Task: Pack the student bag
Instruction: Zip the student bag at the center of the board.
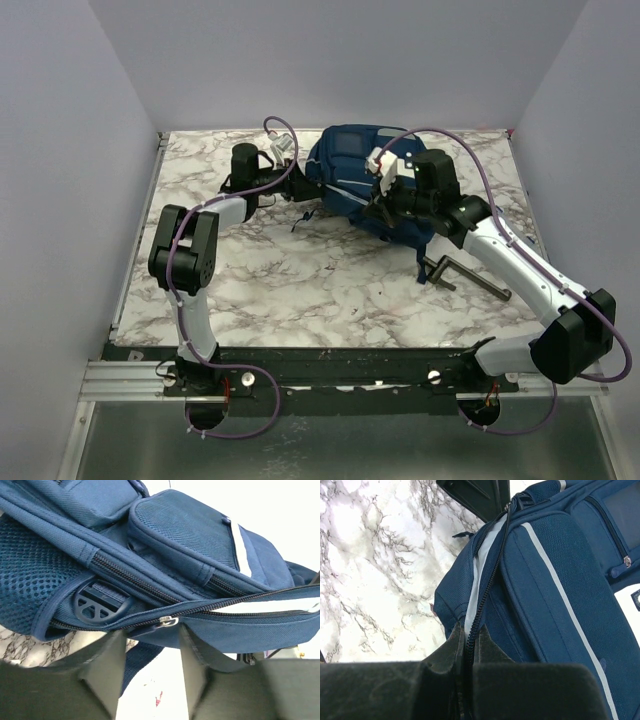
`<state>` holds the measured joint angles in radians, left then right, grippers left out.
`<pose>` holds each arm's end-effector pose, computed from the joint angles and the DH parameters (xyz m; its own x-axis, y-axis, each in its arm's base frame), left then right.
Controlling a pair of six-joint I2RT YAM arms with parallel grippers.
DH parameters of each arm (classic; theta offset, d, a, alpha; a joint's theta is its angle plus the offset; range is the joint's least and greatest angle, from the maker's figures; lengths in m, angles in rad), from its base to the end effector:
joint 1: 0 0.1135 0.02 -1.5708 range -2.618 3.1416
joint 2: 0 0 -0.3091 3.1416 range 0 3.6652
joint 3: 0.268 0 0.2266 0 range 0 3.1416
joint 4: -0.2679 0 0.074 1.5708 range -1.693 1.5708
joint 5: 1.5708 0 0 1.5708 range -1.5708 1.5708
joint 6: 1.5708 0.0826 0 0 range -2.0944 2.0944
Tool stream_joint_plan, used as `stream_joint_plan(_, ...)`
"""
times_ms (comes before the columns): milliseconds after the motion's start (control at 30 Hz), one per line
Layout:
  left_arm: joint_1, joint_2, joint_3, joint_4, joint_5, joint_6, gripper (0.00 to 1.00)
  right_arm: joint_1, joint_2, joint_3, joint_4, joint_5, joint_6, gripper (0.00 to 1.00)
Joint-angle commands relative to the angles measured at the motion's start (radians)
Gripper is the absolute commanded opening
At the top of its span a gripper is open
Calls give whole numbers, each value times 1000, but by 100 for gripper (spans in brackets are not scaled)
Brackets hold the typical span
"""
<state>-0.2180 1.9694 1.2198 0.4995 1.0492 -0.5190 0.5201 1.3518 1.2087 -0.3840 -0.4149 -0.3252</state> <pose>0.4262 -0.1678 0.2649 -0.6700 -0.1047 -0.7349 0.6859 0.2912 -0.6668 0.2498 0.1814 0.3682 -0.1717 -0.4352 -0.8838 -0.8569 0.5086 -0.0840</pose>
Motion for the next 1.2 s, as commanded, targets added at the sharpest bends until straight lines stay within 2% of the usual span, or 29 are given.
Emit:
stream_joint_plan(0, -13, 30, 34, 113, 65, -53, 41, 2, -54, 76, 153, -101, 34, 0)
stream_joint_plan(100, -19, 24, 17, 142, 75, -62, 31, 3, -53, 74, 154, -105, 38, 0)
stream_joint_plan(333, -2, -67, -53, 160, 29, -114, 0, 2, -50, 68, 139, -69, 31, 0)
stream_joint_plan(400, 2, -114, -91, 138, -8, -148, 0, 3, -43, 59, 130, -55, 39, 0)
stream_joint_plan(533, -7, -222, -126, -143, -123, -105, 0, 12, -4, 46, 107, -32, 69, 0)
stream_joint_plan(700, -53, -314, -68, -661, -333, 144, 0, 97, 36, -6, 105, 90, 78, 0)
stream_joint_plan(767, -75, -327, -47, -769, -376, 196, 0, 142, 70, -14, 76, 147, 80, 2)
stream_joint_plan(833, -98, -346, -40, -857, -440, 235, 0, 170, 110, -28, 64, 177, 125, 12)
stream_joint_plan(933, -113, -363, -51, -926, -448, 264, 0, 189, 157, -72, 71, 150, 243, 35)
stream_joint_plan(1100, -133, -389, -84, -1016, -497, 311, 0, 204, 200, -166, 176, -17, 462, 62)
stream_joint_plan(1133, -134, -391, -87, -1034, -510, 316, 0, 204, 200, -174, 200, -22, 524, 95)
stream_joint_plan(1167, -136, -393, -95, -1041, -524, 318, 0, 204, 198, -171, 218, 1, 583, 99)
